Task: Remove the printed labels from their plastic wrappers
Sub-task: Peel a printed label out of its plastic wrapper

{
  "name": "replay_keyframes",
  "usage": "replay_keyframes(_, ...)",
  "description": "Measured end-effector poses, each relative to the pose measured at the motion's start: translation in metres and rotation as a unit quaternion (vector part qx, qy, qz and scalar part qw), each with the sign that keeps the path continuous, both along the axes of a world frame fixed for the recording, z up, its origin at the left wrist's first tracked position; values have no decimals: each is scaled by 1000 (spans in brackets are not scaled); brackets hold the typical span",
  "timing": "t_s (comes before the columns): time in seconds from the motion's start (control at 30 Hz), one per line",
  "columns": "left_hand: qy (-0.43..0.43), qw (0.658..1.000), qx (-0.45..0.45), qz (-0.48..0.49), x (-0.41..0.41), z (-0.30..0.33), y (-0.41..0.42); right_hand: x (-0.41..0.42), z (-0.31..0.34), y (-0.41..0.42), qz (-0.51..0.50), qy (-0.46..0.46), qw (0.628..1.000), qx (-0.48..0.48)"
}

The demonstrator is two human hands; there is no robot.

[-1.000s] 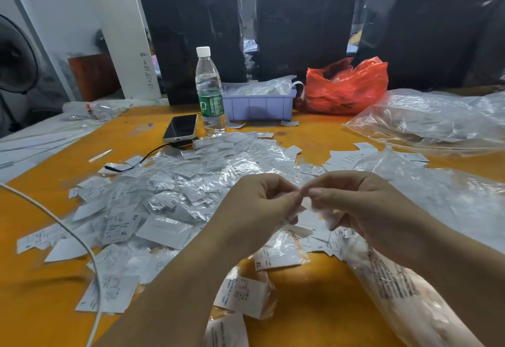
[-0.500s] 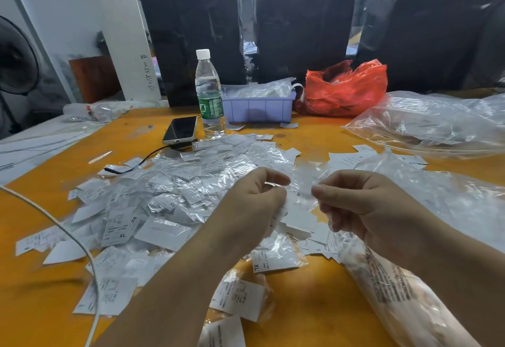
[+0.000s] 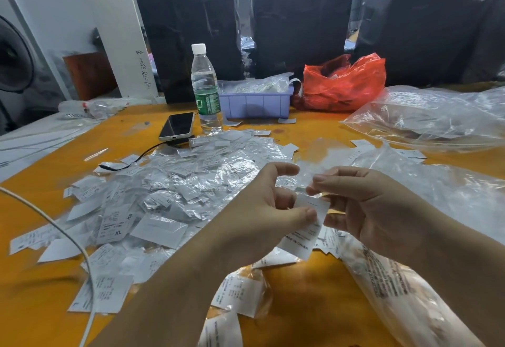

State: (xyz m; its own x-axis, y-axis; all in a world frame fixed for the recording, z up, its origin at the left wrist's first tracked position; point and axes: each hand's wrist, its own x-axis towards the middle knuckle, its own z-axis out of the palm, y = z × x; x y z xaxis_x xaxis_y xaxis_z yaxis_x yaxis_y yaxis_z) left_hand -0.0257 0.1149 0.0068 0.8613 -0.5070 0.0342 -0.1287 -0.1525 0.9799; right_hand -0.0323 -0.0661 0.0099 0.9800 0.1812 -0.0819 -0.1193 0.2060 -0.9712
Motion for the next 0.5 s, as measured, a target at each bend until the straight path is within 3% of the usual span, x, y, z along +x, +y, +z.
replay_keyframes(0.5, 17, 999, 44, 25, 1, 4, 4, -6, 3, 3, 66, 1, 996, -60)
